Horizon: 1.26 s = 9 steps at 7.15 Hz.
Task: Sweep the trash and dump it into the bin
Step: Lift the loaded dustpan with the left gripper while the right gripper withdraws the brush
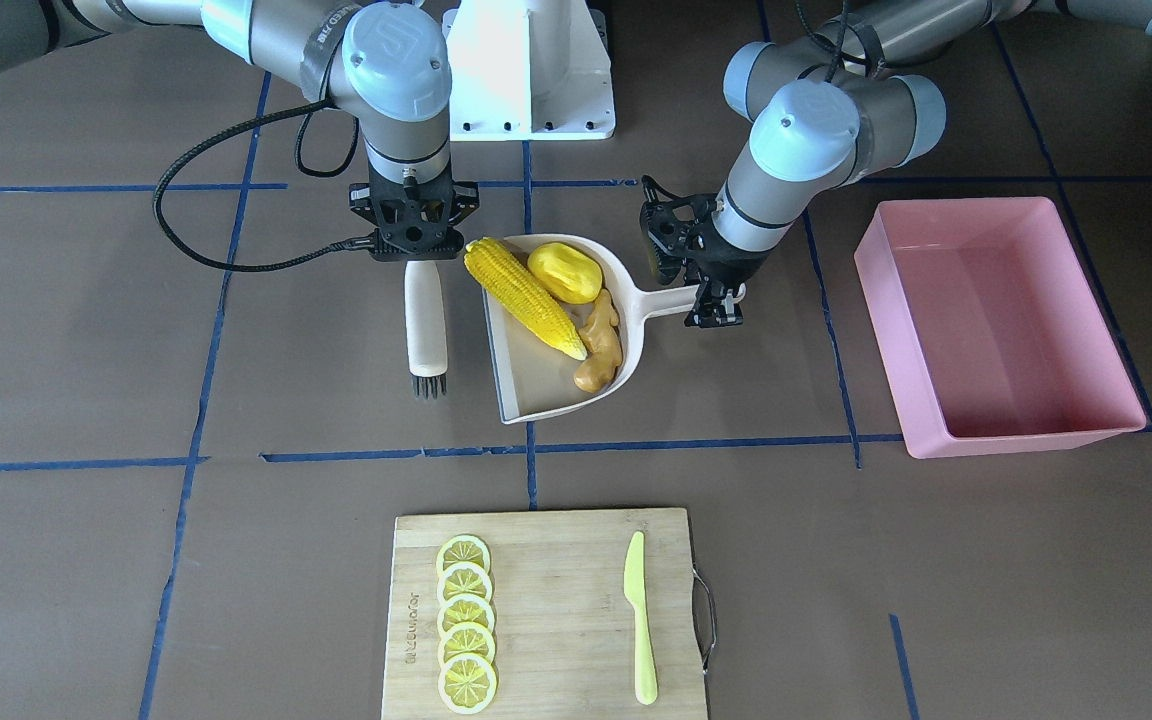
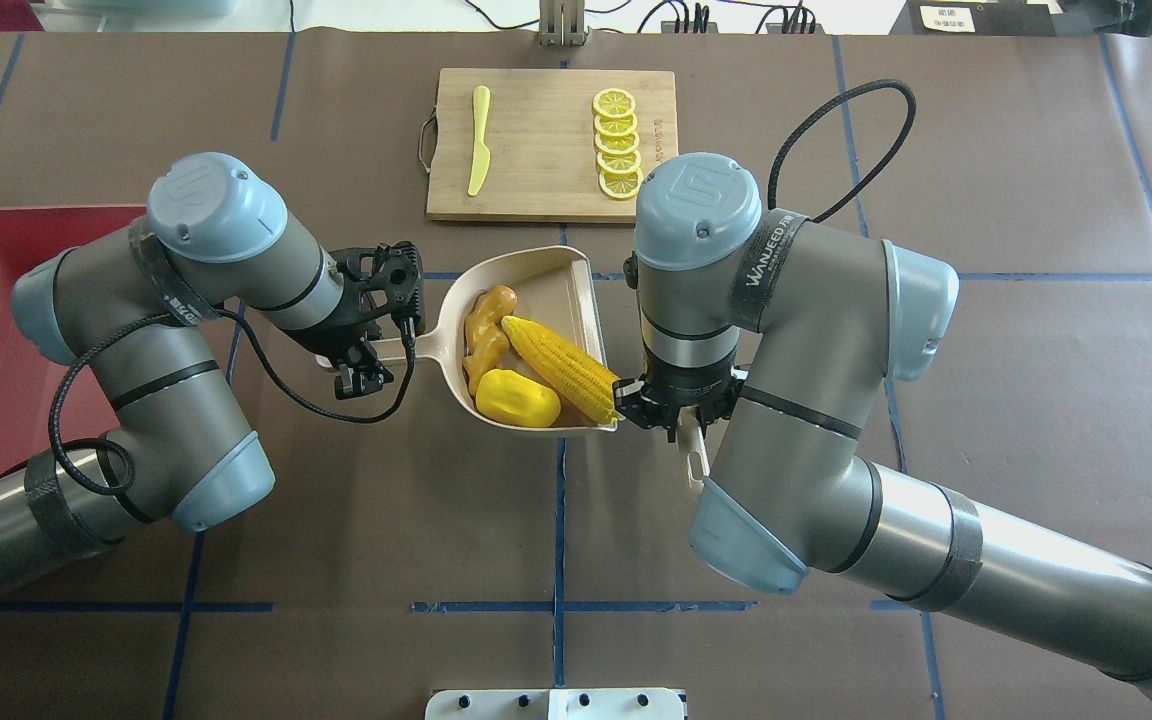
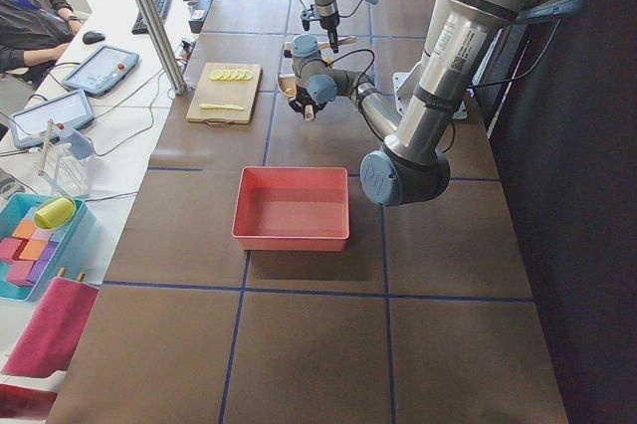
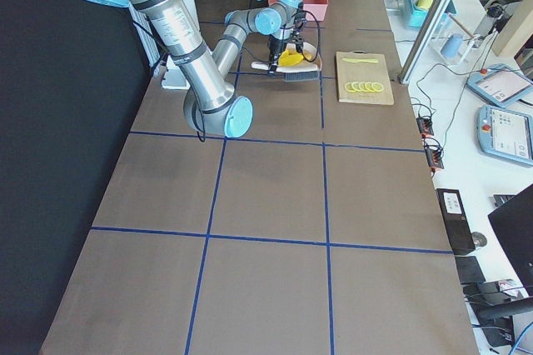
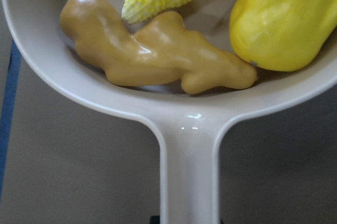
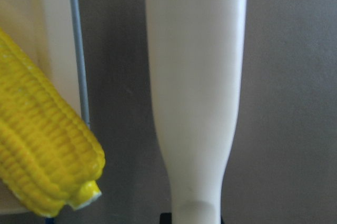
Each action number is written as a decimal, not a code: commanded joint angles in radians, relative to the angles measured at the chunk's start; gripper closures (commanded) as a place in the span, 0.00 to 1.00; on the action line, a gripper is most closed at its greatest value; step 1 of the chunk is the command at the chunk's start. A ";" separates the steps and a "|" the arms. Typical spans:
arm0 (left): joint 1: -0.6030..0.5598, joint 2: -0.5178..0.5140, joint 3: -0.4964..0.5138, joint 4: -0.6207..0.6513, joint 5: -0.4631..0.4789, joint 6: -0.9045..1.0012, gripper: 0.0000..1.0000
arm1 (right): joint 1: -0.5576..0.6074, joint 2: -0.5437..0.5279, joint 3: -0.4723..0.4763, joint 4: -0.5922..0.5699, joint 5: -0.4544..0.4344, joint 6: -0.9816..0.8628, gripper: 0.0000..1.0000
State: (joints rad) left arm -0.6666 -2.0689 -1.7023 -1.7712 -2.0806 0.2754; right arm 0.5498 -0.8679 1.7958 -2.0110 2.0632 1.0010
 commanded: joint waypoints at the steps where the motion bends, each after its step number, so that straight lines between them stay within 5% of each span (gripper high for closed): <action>1: -0.045 0.000 -0.016 -0.005 -0.050 -0.039 1.00 | 0.025 -0.020 0.004 0.000 0.000 -0.019 1.00; 3: -0.077 0.001 -0.016 -0.005 -0.079 -0.068 1.00 | 0.062 -0.116 0.100 -0.002 0.000 -0.080 1.00; 6: -0.200 0.001 -0.060 0.010 -0.160 -0.180 1.00 | 0.102 -0.125 0.129 -0.031 0.002 -0.106 1.00; 9: -0.335 0.105 -0.211 0.100 -0.289 -0.219 1.00 | 0.108 -0.126 0.132 -0.031 0.000 -0.108 1.00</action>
State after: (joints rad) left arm -0.9503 -2.0087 -1.8406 -1.7295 -2.3298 0.0632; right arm 0.6572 -0.9927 1.9269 -2.0413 2.0645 0.8937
